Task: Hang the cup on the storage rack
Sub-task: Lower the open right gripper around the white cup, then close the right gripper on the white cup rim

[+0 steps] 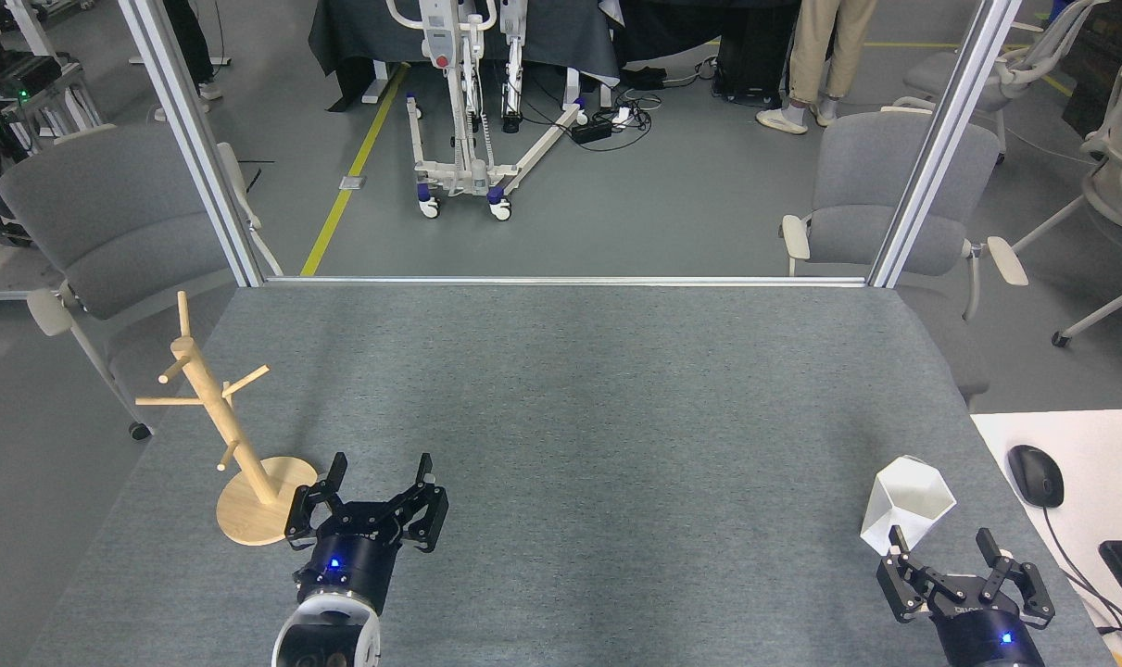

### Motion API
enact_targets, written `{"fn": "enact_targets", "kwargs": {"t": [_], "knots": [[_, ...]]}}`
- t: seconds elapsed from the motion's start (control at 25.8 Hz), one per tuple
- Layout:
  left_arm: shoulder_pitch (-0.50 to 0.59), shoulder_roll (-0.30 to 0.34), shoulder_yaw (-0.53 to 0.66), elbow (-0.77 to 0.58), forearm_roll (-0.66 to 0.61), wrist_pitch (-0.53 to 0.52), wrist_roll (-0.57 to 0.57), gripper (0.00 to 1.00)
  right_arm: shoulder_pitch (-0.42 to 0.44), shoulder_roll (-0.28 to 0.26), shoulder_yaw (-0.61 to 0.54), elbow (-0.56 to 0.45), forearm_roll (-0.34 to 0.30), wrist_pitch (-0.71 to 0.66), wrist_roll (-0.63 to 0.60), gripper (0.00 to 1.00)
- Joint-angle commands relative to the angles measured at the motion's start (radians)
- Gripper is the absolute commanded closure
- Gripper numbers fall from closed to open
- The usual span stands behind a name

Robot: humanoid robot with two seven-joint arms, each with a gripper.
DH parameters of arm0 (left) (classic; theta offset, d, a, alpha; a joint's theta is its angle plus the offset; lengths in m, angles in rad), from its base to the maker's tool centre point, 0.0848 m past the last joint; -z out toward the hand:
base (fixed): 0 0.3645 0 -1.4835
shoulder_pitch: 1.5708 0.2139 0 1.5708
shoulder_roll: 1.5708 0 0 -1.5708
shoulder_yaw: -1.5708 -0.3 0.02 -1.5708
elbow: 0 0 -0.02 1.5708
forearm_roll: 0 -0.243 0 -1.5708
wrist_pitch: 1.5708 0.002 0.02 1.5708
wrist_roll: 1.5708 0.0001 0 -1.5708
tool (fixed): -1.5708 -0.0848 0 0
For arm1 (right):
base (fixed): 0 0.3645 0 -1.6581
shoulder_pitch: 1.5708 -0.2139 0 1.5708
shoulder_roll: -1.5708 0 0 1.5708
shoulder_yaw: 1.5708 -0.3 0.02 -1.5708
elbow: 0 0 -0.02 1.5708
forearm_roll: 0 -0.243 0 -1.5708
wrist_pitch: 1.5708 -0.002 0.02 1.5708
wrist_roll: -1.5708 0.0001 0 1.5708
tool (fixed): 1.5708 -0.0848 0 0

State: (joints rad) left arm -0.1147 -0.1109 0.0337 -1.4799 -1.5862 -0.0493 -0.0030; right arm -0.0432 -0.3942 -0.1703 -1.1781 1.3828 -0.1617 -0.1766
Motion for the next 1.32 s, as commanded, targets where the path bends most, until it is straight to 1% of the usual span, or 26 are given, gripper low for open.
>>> {"fn": "enact_targets", "kwargs": {"t": [0.0, 0.27, 0.46, 0.58, 0.97, 1.28], "knots": [[0.001, -0.004, 0.000, 0.001, 0.000, 0.000, 0.000, 0.01, -0.001, 0.000, 0.000, 0.005, -0.001, -0.013, 0.000, 0.01], [0.001, -0.007, 0.000, 0.001, 0.000, 0.000, 0.000, 0.01, -0.003, 0.002, 0.003, 0.018, 0.007, -0.030, 0.000, 0.00], [0.000, -0.006, 0.000, 0.006, 0.000, 0.000, 0.000, 0.01, -0.024, 0.002, 0.003, 0.035, 0.007, -0.039, 0.002, 0.00], [-0.002, -0.003, 0.000, 0.007, 0.000, 0.000, 0.000, 0.00, -0.053, 0.000, 0.003, 0.057, 0.007, -0.050, 0.002, 0.00], [0.000, -0.010, -0.002, 0.010, 0.000, 0.000, -0.002, 0.00, -0.072, 0.000, 0.005, 0.067, 0.008, -0.061, 0.002, 0.01], [0.000, -0.006, -0.002, 0.036, 0.000, -0.001, 0.000, 0.00, -0.118, 0.003, 0.018, 0.124, 0.012, -0.061, 0.002, 0.00]]}}
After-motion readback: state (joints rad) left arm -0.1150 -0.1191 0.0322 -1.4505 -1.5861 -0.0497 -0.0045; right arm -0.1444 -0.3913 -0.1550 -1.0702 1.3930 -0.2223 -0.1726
